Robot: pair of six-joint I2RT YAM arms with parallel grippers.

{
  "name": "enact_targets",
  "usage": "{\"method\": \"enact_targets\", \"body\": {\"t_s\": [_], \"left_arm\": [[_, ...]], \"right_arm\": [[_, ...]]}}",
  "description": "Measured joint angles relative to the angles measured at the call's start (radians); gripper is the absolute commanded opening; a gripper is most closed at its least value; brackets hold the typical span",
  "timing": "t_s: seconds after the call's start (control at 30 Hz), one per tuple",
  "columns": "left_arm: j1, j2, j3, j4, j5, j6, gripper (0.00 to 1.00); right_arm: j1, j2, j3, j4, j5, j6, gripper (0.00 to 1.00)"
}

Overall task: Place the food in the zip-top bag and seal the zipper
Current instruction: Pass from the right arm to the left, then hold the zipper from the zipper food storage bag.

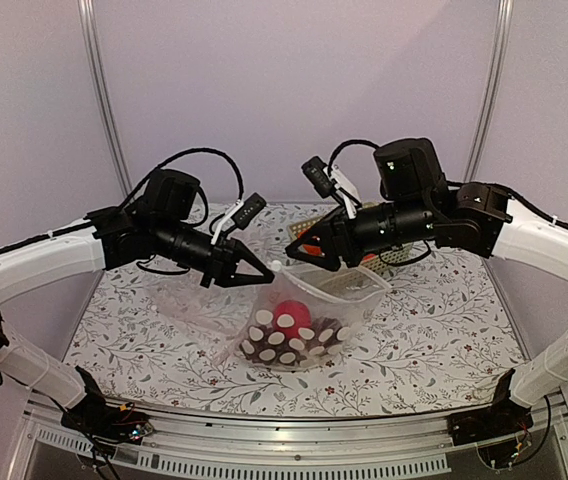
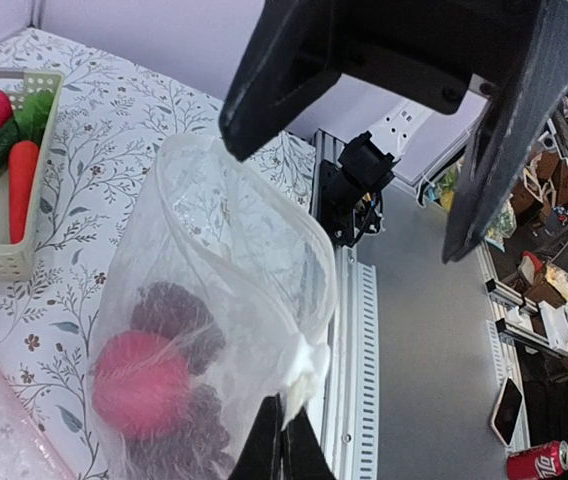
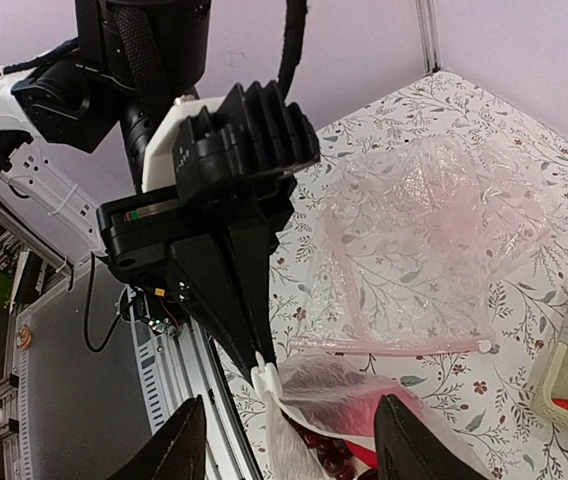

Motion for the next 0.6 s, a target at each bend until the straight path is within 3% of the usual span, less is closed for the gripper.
{"method": "enact_targets", "body": {"t_s": [0.3, 0.6], "left_arm": [[0.000, 0.001, -0.004, 0.000, 0.016, 0.026, 0.00], [0.003, 0.001, -0.011, 0.002, 0.020, 0.028, 0.00]], "right_arm": [[0.000, 0.098, 0.045, -0.006, -0.061, -0.041, 0.51], [0.000, 0.139, 0.067, -0.015, -0.129, -0.061, 0.35]]}}
